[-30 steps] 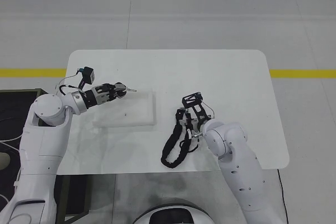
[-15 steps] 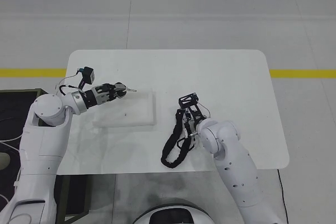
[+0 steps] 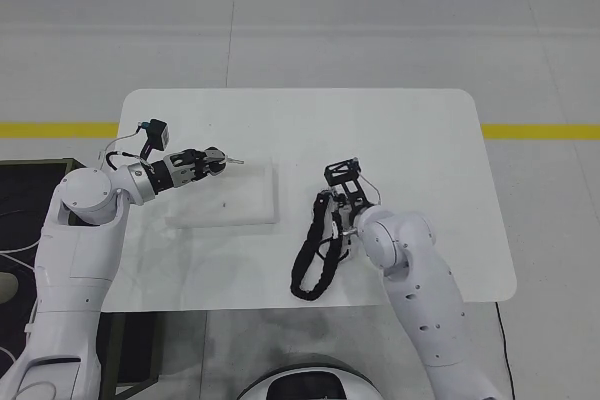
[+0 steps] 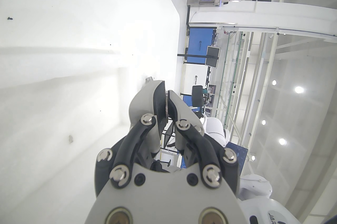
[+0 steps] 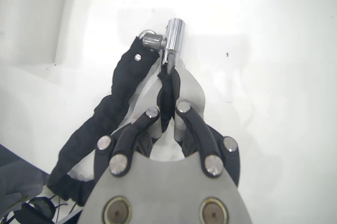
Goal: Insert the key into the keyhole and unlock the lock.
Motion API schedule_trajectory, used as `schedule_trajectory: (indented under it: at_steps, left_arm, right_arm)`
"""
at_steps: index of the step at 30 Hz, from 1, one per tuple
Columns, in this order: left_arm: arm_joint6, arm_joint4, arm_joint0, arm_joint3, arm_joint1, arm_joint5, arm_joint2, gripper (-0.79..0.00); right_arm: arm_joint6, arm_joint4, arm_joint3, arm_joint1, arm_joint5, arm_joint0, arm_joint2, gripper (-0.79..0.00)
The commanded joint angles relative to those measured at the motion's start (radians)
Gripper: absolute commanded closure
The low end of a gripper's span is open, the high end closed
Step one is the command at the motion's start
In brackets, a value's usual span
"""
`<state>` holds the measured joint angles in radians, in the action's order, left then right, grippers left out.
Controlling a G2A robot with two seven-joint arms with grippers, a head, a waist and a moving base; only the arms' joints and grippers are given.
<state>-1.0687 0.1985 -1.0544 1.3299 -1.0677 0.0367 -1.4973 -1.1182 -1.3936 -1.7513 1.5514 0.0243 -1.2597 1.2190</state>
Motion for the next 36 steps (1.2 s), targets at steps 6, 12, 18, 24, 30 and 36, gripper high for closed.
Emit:
schedule_trajectory:
  at_steps: [6, 12, 18, 24, 30, 36]
  left_arm:
    - [0.000, 0.000, 0.000, 0.000, 0.000, 0.000, 0.000, 0.000]
    - [0.000, 0.000, 0.000, 0.000, 0.000, 0.000, 0.000, 0.000]
    - [0.000, 0.000, 0.000, 0.000, 0.000, 0.000, 0.000, 0.000]
    - [0.150, 0.124, -0.044, 0.059, -0.012, -0.007, -0.021, 0.000]
    - [0.252, 0.316, -0.016, 0.011, -0.035, 0.015, -0.003, 0.000]
    - [0.257, 0.360, -0.009, -0.005, -0.043, 0.034, 0.024, 0.000]
  right_arm:
    - [0.007, 0.158, -0.154, -0.006, -0.045, -0.054, 0.098, 0.000]
    - [0.016, 0.160, -0.159, -0.007, -0.047, -0.057, 0.101, 0.000]
    - [0.084, 0.251, -0.187, -0.005, -0.016, -0.131, 0.120, 0.000]
    - [0.229, 0.558, -0.123, -0.004, -0.024, -0.158, 0.212, 0.000]
    - [0.247, 0.921, -0.021, -0.008, -0.037, -0.123, 0.304, 0.000]
    - [0.112, 1.179, 0.086, -0.020, -0.062, -0.072, 0.315, 0.000]
